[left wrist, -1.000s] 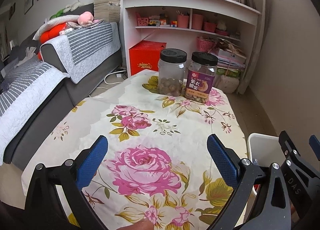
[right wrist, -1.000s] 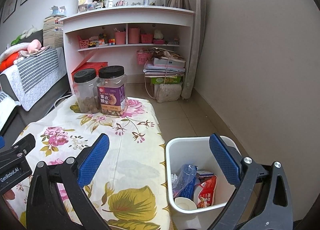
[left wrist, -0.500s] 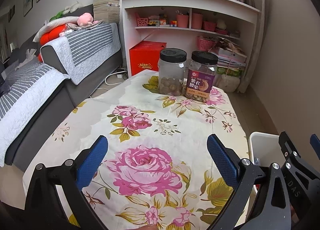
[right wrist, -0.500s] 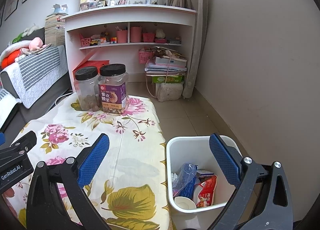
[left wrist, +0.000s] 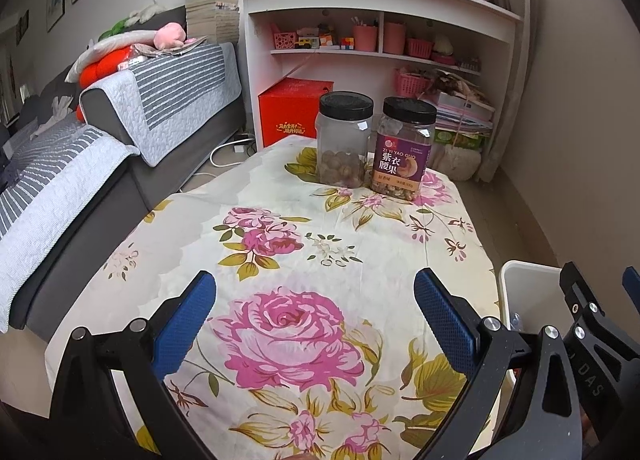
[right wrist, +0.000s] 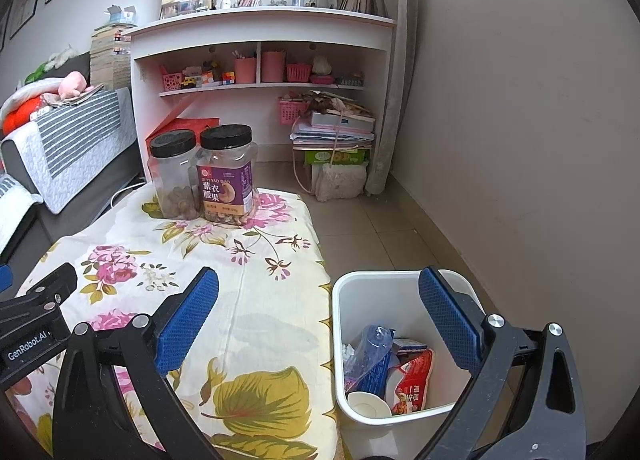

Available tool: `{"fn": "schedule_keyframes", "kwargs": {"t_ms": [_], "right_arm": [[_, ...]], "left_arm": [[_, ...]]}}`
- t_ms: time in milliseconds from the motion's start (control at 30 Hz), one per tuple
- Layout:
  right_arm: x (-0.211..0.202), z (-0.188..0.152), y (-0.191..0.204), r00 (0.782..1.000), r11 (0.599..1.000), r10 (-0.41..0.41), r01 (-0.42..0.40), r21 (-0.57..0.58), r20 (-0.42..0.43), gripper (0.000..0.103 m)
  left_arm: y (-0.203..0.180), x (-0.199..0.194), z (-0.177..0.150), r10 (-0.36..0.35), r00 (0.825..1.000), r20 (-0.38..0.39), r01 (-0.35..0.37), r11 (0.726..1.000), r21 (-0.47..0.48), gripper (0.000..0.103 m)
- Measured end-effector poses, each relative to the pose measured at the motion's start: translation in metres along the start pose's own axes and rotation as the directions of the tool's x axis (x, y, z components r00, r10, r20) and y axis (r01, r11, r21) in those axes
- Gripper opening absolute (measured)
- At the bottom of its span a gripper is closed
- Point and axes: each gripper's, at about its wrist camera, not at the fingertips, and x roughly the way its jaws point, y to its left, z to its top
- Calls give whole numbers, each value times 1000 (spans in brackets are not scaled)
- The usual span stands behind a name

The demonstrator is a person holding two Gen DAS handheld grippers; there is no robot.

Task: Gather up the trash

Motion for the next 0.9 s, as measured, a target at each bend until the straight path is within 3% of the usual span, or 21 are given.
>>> {"fn": "schedule_keyframes", "kwargs": {"t_ms": [567,900], "right_arm": [[4,-1,-4,1000,1000,-3,3,-2,-9,96],[4,1,-10,1000,1000,-7,7,7,-4,96]], "left_arm": [[-1,1,-2,-47,999,22,47,999,3,95],[-6,-3,-3,-15,999,29,14,1000,13,96]]}}
